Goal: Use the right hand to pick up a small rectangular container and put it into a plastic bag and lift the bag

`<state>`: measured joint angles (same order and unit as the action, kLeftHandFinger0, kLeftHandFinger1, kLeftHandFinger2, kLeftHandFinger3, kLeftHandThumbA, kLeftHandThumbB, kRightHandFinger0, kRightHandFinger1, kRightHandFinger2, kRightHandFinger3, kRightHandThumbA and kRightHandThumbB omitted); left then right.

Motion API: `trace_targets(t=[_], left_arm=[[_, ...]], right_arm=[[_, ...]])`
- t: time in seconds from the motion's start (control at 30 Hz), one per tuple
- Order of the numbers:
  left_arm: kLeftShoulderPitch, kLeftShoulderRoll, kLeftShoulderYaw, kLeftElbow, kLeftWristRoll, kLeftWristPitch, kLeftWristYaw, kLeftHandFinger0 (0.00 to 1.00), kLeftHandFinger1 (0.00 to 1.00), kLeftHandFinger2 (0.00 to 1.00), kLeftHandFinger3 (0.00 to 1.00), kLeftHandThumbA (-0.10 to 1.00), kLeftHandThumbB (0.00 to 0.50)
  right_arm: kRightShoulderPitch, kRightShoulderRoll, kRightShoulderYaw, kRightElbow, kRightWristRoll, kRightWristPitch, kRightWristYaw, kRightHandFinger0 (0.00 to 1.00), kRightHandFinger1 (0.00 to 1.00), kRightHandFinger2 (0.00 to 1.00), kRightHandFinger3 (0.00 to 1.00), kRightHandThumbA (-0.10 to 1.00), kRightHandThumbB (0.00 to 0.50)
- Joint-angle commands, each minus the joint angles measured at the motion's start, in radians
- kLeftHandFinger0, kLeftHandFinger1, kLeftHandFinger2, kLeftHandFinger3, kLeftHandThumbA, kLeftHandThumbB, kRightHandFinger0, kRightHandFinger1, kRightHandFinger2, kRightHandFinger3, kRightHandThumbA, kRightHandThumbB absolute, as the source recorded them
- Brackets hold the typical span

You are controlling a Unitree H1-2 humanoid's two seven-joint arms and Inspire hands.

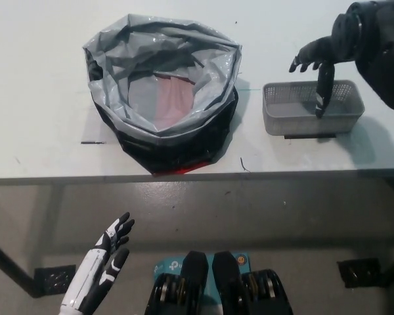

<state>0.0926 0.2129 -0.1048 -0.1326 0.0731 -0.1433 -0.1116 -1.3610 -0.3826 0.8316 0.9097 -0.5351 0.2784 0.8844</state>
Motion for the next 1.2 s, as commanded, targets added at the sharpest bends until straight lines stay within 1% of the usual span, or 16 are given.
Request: trace_targets(t=[0.0, 0.1, 0.17, 0.27, 0.4, 0.53, 0.77, 0.87, 0.97, 1.1, 1.17], left_arm=[[0.003, 0.019, 0.003, -0.016, 0.001, -0.054, -0.019, 1.00, 1.00, 1.00, 1.00, 0.94, 0.279], [0.000, 0.021, 0.005, -0.015, -0.002, -0.053, -0.022, 1.00, 1.00, 1.00, 1.00, 0.95, 0.282], [0.000, 0.021, 0.006, -0.012, -0.001, -0.058, -0.023, 1.00, 1.00, 1.00, 1.00, 0.95, 0.284], [0.002, 0.020, 0.006, -0.009, -0.003, -0.061, -0.025, 1.00, 1.00, 1.00, 1.00, 0.95, 0.290], [0.008, 0.020, 0.006, -0.016, -0.007, -0.054, -0.029, 1.00, 1.00, 1.00, 1.00, 0.94, 0.289], [0.006, 0.022, 0.010, -0.016, -0.009, -0.061, -0.028, 1.00, 1.00, 1.00, 1.00, 0.92, 0.281], [0.002, 0.025, 0.009, -0.014, -0.004, -0.061, -0.030, 1.00, 1.00, 1.00, 1.00, 0.94, 0.291], [0.004, 0.023, 0.009, -0.015, -0.010, -0.061, -0.031, 1.00, 1.00, 1.00, 1.00, 0.92, 0.290], [0.005, 0.023, 0.009, -0.018, -0.007, -0.059, -0.031, 1.00, 1.00, 1.00, 1.00, 0.92, 0.287], [0.006, 0.025, 0.008, -0.019, -0.007, -0.058, -0.033, 1.00, 1.00, 1.00, 1.00, 0.92, 0.287], [0.005, 0.026, 0.009, -0.018, -0.005, -0.058, -0.031, 1.00, 1.00, 1.00, 1.00, 0.92, 0.297]], right_arm=[[-0.084, -0.005, 0.002, 0.007, -0.079, -0.021, -0.022, 1.00, 1.00, 1.00, 1.00, 1.00, 0.500], [-0.088, -0.005, -0.015, -0.002, -0.090, -0.032, -0.061, 1.00, 1.00, 1.00, 1.00, 1.00, 0.500], [-0.088, -0.007, -0.023, -0.016, -0.093, -0.043, -0.058, 1.00, 1.00, 1.00, 1.00, 1.00, 0.500], [-0.089, 0.010, -0.052, 0.010, -0.075, -0.020, -0.051, 1.00, 1.00, 1.00, 1.00, 1.00, 0.500], [-0.075, 0.022, -0.046, 0.020, -0.100, -0.025, -0.035, 1.00, 1.00, 1.00, 1.00, 1.00, 0.500], [-0.073, 0.026, -0.031, 0.038, -0.125, -0.066, -0.058, 1.00, 1.00, 1.00, 1.00, 1.00, 0.500], [-0.084, 0.039, -0.084, 0.072, -0.101, -0.031, -0.045, 1.00, 1.00, 1.00, 1.00, 1.00, 0.500], [-0.081, 0.044, -0.070, 0.094, -0.121, -0.065, -0.037, 1.00, 1.00, 1.00, 1.00, 1.00, 0.500], [-0.076, 0.053, -0.076, 0.109, -0.127, -0.045, -0.056, 1.00, 1.00, 1.00, 1.00, 1.00, 0.500], [-0.071, 0.062, -0.070, 0.157, -0.138, -0.071, -0.093, 1.00, 1.00, 1.00, 1.00, 1.00, 0.500], [-0.065, 0.065, -0.074, 0.171, -0.138, -0.084, -0.116, 1.00, 1.00, 1.00, 1.00, 1.00, 0.500]])
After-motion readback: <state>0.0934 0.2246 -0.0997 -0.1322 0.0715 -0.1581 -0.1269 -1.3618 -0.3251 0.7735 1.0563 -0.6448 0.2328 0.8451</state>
